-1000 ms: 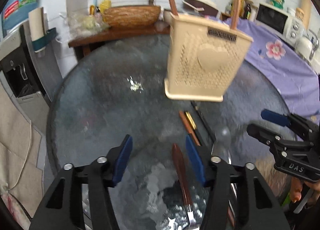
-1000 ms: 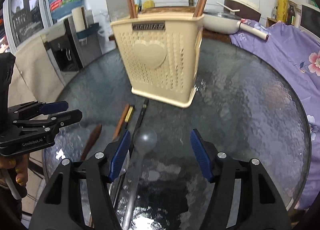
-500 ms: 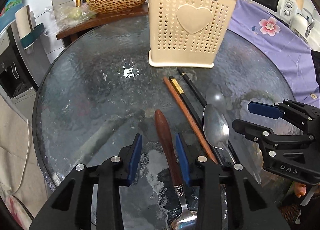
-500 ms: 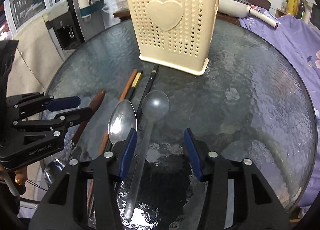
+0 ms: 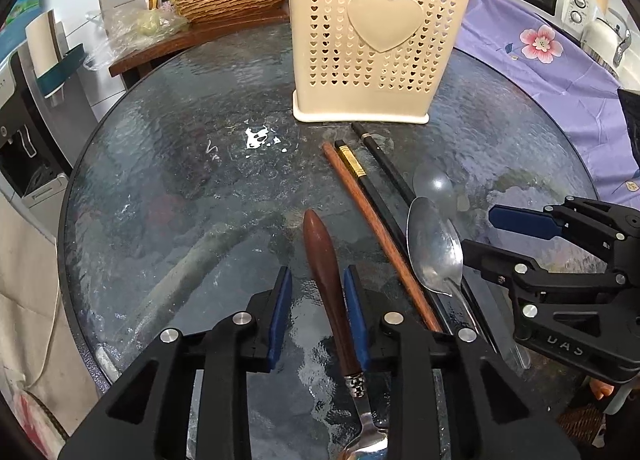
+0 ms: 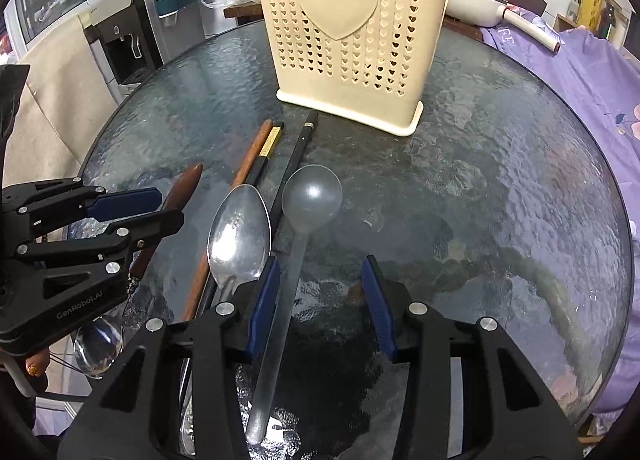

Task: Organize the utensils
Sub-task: 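Grasp the wooden-handled spoon with the left tool while the right grasps the clear plastic spoon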

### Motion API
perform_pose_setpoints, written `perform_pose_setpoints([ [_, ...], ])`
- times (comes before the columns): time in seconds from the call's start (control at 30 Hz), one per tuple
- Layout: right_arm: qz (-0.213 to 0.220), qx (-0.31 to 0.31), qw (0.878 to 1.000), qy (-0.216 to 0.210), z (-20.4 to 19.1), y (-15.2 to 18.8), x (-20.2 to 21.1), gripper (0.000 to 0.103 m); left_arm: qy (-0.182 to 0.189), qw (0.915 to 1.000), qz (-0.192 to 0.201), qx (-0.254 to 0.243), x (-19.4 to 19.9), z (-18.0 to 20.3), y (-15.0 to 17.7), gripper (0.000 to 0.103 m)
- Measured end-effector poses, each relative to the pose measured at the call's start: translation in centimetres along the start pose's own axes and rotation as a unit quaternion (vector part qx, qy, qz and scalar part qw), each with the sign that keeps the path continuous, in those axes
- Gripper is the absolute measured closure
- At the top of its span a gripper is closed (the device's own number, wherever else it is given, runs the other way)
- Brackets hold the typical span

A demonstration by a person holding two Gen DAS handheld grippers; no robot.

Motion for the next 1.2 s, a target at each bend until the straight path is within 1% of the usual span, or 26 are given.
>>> perform_pose_setpoints([
  [0.17, 0.0, 0.01, 1.0, 0.013, -0.3, -0.9, -0.6, 0.06, -0.003, 1.0, 0.001, 0.001, -0.2, 0.1, -0.4, 0.081],
  [0.33, -0.002, 0.01, 1.0, 0.012, -0.3, -2.0, -1.4, 0.06, -0.006, 1.0, 0.001, -0.001, -0.7, 0.2, -1.0, 0.085],
  [0.7, -0.009, 0.015, 1.0, 0.008, -0.6, -3.3, -2.2, 0.06, -0.001, 1.0, 0.0, 0.006, -1.0, 0.1, -1.5, 0.086],
  [0.77, -0.01, 0.017, 1.0, 0.007, -0.6, -3.4, -2.3, 0.062, -0.002, 1.0, 0.001, 0.005, -1.1, 0.0, -1.6, 0.086],
  [0.83, -0.011, 0.018, 1.0, 0.006, -0.8, -3.5, -2.4, 0.066, -0.002, 1.0, 0.001, 0.005, -1.1, 0.0, -1.6, 0.086],
  [1.2, -0.009, 0.015, 1.0, 0.003, -1.1, -3.6, -2.6, 0.067, 0.0, 0.9999, 0.002, 0.011, -1.2, 0.0, -1.6, 0.087],
])
Point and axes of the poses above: each gripper's, at about its wrist camera, not at the fingertips, and x roughly against the way its jaws point, z to its right, y to its underside, the point moved 4 cm from there along -x, roughly the way its jaws point, and after that the axes turned 5 degrees about -y, right-handed, at the moved point
